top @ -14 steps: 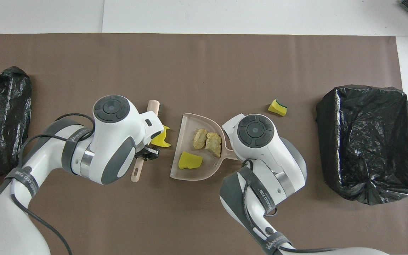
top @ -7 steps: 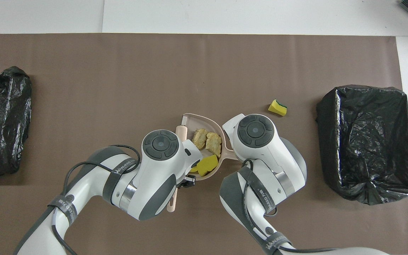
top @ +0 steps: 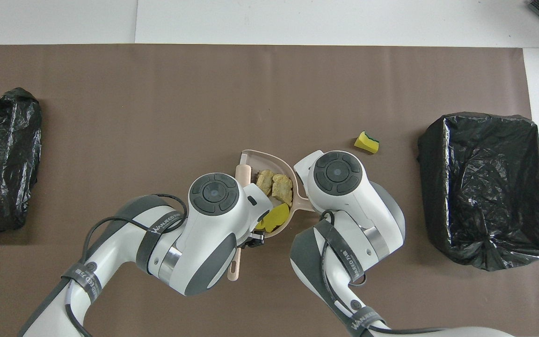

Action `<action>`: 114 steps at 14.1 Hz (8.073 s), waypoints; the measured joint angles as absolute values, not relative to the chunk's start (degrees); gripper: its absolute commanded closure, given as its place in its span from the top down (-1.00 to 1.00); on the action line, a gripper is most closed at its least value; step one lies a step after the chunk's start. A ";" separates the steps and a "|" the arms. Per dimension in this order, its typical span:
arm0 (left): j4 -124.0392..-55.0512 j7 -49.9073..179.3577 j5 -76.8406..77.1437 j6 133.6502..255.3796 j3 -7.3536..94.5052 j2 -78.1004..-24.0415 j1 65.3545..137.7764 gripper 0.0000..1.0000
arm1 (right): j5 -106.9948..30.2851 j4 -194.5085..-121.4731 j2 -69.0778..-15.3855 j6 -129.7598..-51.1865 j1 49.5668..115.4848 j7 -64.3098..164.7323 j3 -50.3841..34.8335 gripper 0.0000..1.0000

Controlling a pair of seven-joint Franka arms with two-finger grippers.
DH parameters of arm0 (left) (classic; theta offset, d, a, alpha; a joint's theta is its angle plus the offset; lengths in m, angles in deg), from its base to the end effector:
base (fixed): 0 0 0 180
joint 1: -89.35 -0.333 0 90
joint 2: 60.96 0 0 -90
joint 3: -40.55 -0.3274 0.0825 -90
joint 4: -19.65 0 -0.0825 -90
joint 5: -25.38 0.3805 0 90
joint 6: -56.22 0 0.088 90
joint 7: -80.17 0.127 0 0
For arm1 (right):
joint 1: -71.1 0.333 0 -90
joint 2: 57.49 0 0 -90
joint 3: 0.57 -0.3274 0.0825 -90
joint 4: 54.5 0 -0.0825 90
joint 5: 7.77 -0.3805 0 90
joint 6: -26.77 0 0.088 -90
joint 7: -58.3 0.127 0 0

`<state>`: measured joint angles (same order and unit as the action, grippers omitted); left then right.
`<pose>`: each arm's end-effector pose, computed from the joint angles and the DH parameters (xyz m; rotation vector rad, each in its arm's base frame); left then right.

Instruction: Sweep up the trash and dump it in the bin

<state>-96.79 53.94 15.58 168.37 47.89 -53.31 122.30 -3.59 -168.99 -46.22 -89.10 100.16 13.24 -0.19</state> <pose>0.4088 -0.3640 0.3610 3.0769 -0.2542 -0.4125 0.4999 0.2673 0.3425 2.4370 1.9003 -0.2788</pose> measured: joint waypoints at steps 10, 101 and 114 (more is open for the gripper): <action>-96.11 50.45 15.34 152.97 47.33 -63.51 122.10 -1.00 | -3.61 -169.00 -46.22 -89.10 100.15 13.24 -0.19 -1.00; -61.41 78.45 24.65 133.33 44.95 -61.56 95.19 1.00 | -5.03 -150.71 -39.23 -84.68 78.06 84.81 -24.86 -1.00; -61.43 78.45 24.65 133.34 44.97 -61.56 95.10 1.00 | -3.49 -141.94 -24.02 -96.99 90.64 99.91 -23.96 -1.00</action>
